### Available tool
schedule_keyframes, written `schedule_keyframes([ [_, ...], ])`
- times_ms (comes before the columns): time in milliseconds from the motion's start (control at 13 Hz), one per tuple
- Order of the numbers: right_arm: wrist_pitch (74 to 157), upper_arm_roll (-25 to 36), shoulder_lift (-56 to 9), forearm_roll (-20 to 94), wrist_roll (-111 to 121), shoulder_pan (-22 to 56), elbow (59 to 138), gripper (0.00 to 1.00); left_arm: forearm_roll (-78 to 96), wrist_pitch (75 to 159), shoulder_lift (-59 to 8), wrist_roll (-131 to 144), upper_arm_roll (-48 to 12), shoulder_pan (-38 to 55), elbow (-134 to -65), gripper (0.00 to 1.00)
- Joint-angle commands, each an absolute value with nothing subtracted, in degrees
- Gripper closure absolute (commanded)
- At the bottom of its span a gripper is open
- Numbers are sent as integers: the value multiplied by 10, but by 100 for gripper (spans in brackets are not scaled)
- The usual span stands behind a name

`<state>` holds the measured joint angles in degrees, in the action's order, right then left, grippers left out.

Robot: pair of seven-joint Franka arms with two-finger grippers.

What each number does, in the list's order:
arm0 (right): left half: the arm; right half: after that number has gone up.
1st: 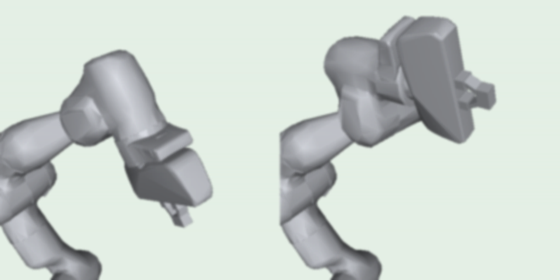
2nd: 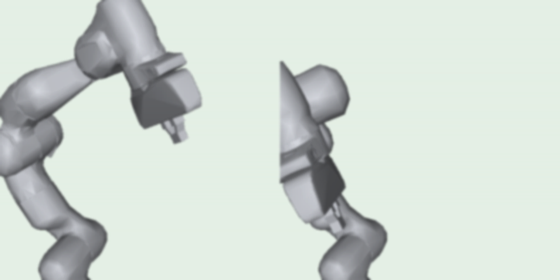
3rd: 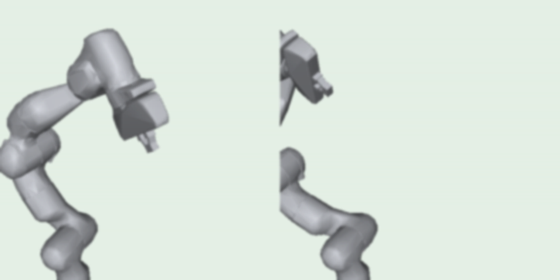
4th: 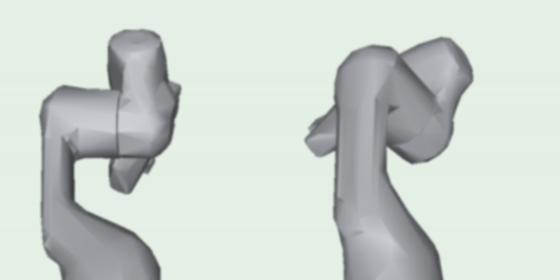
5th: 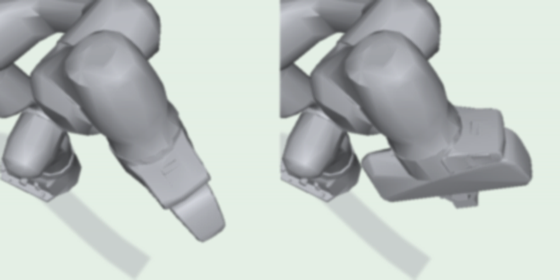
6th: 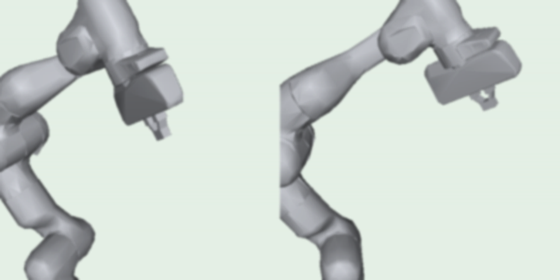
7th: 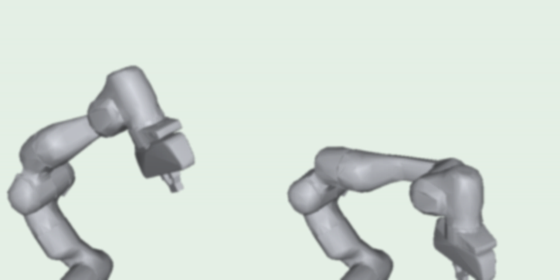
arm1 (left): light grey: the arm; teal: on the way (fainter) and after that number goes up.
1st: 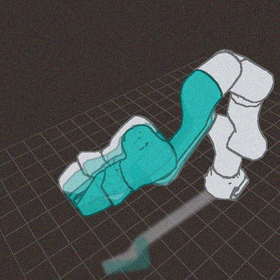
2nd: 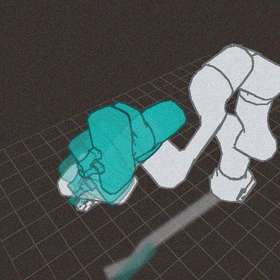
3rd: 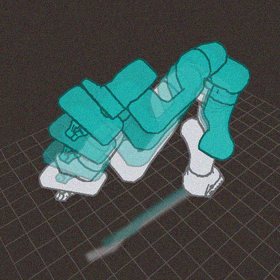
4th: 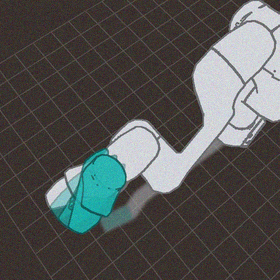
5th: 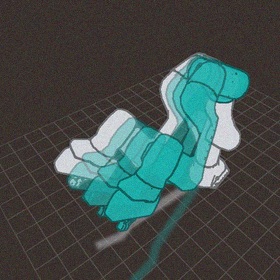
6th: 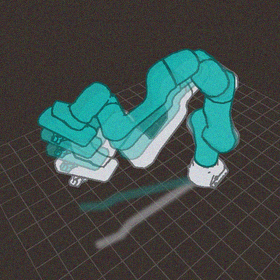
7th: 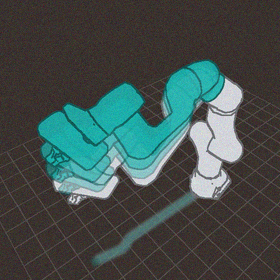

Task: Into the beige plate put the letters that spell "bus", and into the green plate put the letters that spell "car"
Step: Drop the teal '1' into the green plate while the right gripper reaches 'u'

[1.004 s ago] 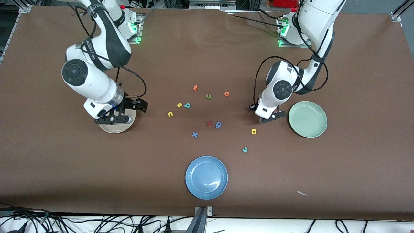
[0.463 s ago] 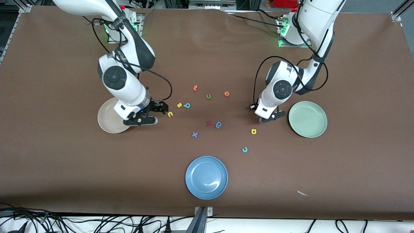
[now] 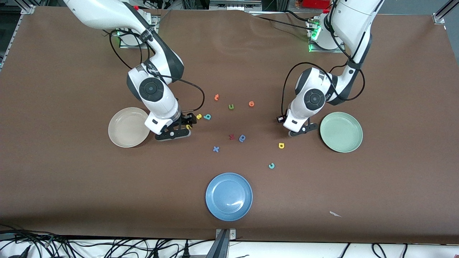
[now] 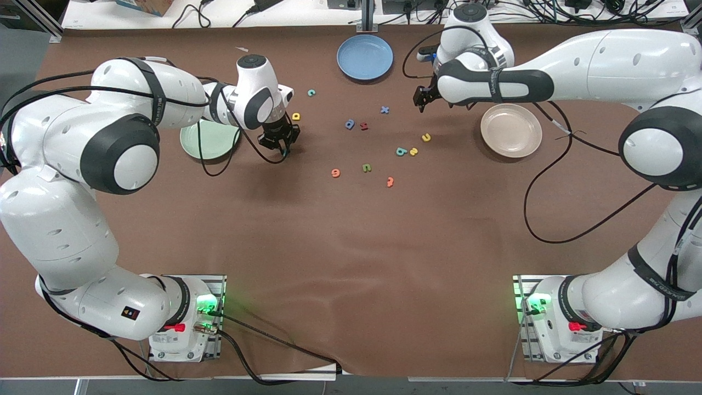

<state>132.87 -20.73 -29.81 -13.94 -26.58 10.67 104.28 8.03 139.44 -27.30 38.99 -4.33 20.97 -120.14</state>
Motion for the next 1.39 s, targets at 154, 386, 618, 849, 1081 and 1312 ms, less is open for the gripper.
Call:
schedule_keyframes([
  [154,1472,-215,-309,-170,-267,102,1133,0,92,1234,-235,304,-41,160,-1134,100],
  [386,1522,-214,-313,-172,-269,102,1171,0,90,1138,-234,231,-39,109,-1091,100],
  [618,1542,-214,-315,-173,-268,102,1185,0,34,1123,-227,163,-40,51,-1084,100],
  [849,1543,-213,-323,-191,-269,102,1186,0,-10,1130,-240,112,-40,17,-1083,100],
  [1081,1545,-208,-331,-229,-270,102,1186,0,-31,1180,-287,106,-40,8,-1085,97],
  [1312,1545,-207,-333,-231,-269,102,1186,0,-31,1189,-300,107,-40,8,-1086,89],
])
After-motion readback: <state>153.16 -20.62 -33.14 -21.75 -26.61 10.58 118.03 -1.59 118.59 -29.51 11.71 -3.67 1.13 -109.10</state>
